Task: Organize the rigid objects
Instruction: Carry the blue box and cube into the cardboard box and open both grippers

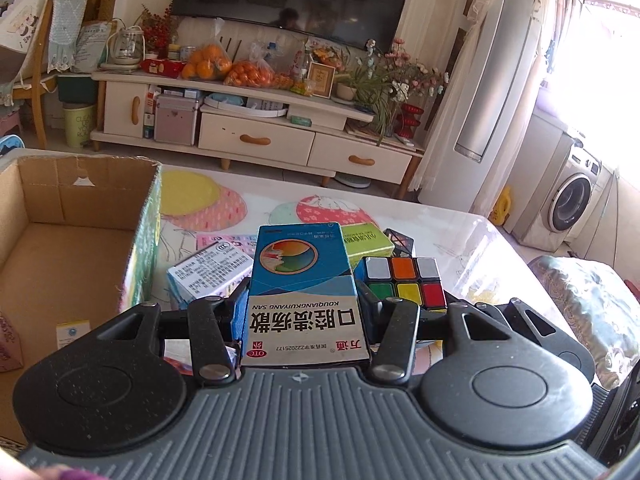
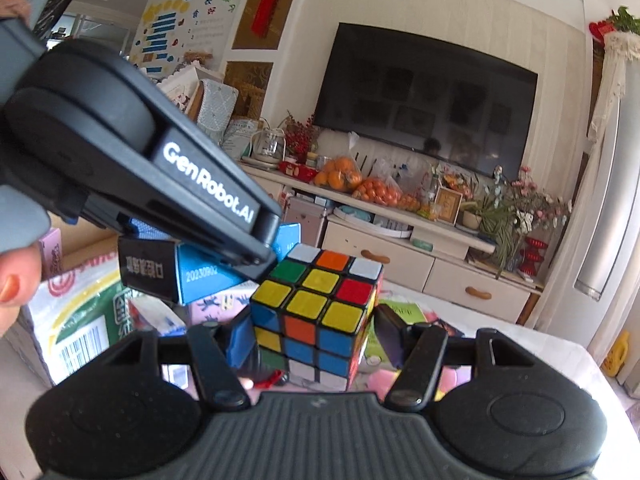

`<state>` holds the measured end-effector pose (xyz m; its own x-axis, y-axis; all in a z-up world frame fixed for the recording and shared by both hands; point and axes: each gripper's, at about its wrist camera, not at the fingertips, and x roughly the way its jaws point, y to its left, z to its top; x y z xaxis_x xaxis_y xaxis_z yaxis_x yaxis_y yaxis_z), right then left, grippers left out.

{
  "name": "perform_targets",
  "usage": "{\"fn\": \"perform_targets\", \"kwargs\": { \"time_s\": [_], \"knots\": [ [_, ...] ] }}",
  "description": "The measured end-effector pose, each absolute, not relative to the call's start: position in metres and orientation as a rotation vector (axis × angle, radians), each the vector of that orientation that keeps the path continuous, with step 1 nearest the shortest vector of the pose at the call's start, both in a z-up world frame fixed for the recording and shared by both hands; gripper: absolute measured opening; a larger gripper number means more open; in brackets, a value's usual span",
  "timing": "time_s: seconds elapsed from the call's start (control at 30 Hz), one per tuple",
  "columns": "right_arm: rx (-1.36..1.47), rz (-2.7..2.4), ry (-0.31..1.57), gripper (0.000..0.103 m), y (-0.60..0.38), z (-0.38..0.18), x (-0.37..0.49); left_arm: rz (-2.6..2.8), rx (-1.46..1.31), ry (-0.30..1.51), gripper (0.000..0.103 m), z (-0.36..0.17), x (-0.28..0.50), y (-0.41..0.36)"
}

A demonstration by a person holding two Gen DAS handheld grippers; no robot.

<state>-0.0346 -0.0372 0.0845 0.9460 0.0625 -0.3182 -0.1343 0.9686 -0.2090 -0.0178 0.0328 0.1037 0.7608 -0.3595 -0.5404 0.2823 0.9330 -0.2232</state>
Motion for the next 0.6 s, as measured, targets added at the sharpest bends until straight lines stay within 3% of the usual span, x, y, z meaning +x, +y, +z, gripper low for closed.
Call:
{"fn": "perform_targets", "kwargs": {
  "time_s": [0.6],
  "knots": [
    [-0.253,0.207,0.221,0.063,0.016,0.122,-0.015,-0.255,-0.249,0.518,0.063,0.124,-0.035,0.072]
  ]
}}
